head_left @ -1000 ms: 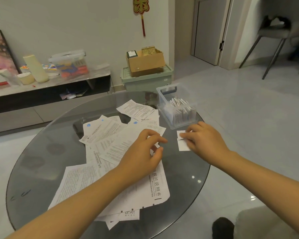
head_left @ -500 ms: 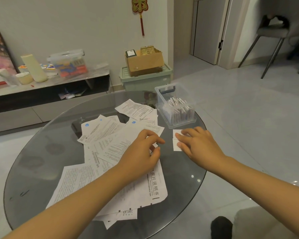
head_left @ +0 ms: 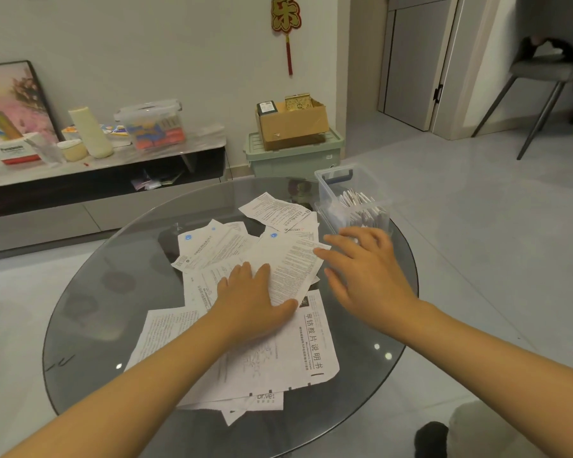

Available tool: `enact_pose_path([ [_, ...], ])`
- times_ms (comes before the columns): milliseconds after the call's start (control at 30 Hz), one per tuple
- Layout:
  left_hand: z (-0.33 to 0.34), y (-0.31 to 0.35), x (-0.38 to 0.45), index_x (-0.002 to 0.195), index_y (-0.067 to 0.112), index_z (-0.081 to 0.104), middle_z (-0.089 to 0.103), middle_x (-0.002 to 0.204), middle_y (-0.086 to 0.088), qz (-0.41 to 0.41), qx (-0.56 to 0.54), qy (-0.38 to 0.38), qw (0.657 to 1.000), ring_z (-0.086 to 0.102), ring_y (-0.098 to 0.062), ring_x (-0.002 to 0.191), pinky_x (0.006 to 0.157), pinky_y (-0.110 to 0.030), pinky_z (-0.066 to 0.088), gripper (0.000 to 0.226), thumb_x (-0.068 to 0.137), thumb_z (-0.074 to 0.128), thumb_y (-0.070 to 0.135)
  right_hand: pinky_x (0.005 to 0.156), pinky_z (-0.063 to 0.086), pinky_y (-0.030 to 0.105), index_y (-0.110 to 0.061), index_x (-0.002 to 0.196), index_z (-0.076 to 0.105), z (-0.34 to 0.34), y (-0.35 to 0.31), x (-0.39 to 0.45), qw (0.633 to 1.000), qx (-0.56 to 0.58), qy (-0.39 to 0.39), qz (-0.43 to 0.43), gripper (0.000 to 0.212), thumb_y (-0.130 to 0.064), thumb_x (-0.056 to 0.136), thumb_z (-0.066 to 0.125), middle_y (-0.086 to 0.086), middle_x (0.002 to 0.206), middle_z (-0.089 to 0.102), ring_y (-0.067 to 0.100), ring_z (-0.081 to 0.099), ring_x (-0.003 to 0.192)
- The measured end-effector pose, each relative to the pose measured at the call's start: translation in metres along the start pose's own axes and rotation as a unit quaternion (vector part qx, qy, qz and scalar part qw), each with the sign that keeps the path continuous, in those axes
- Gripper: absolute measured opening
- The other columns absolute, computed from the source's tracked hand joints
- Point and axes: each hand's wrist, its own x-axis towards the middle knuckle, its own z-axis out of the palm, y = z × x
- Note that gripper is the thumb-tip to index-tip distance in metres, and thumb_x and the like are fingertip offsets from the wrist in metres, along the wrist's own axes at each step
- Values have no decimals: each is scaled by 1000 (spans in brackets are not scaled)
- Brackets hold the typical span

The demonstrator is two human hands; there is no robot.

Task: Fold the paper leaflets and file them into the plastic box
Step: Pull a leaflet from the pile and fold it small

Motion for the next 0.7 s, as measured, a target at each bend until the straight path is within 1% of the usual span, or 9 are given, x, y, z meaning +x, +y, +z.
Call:
enact_pose_path([
  [100,-2,-2,1,151,19,5,3,158,-12,-6,14,-45,999,2,-30,146,118,-48,11,94,82,42,71,98,22,39,-20,100,73,1,-14,4,1000,17,-13,-10,27,-27,76,62,2,109,70,28,61,109],
  [200,-8,-3,-1,151,21,-5,-11,158,-14,5,33,-94,995,-10,-30,146,116,-48,4,102,79,43,75,95,22,38,-19,96,74,6,-24,8,999,31,-22,-27,23,-26,75,69,0,102,72,28,62,105],
  [367,-16,-15,-8,149,24,-14,-20,156,-11,44,33,-154,986,-19,-26,144,116,-46,-3,112,74,50,76,95,19,35,-20,99,73,15,-34,10,994,44,-85,-50,27,-31,83,55,-3,99,71,27,58,110],
  [433,-16,-19,-11,149,25,-15,-21,156,-10,60,42,-168,983,-20,-25,144,116,-46,-5,113,73,52,75,100,12,33,-22,111,68,17,-35,11,989,46,-120,-72,32,-34,92,45,-7,109,68,21,47,121],
  [467,-16,-21,-12,149,26,-13,-19,157,-10,67,41,-165,983,-18,-25,144,116,-46,-4,112,74,53,74,101,9,31,-24,118,64,20,-35,10,986,52,-136,-79,34,-37,95,42,-9,115,64,18,43,124],
  [500,-15,-21,-13,150,28,-9,-16,158,-9,74,37,-155,984,-15,-25,145,116,-46,-3,108,75,53,73,101,8,29,-25,122,60,21,-34,9,984,61,-143,-83,36,-39,97,39,-10,119,62,15,42,122],
  [600,-13,-24,-16,150,37,8,-2,160,-4,99,13,-95,990,-3,-22,146,116,-45,2,89,79,54,67,100,14,27,-27,129,53,22,-37,8,981,82,-158,-74,39,-42,97,36,-12,124,57,12,44,117],
  [700,-10,-27,-19,147,42,20,11,159,0,122,11,-45,991,6,-20,145,116,-42,6,78,80,52,67,101,18,28,-30,132,50,16,-35,10,974,103,-194,-58,41,-45,96,38,-12,129,54,12,42,122],
])
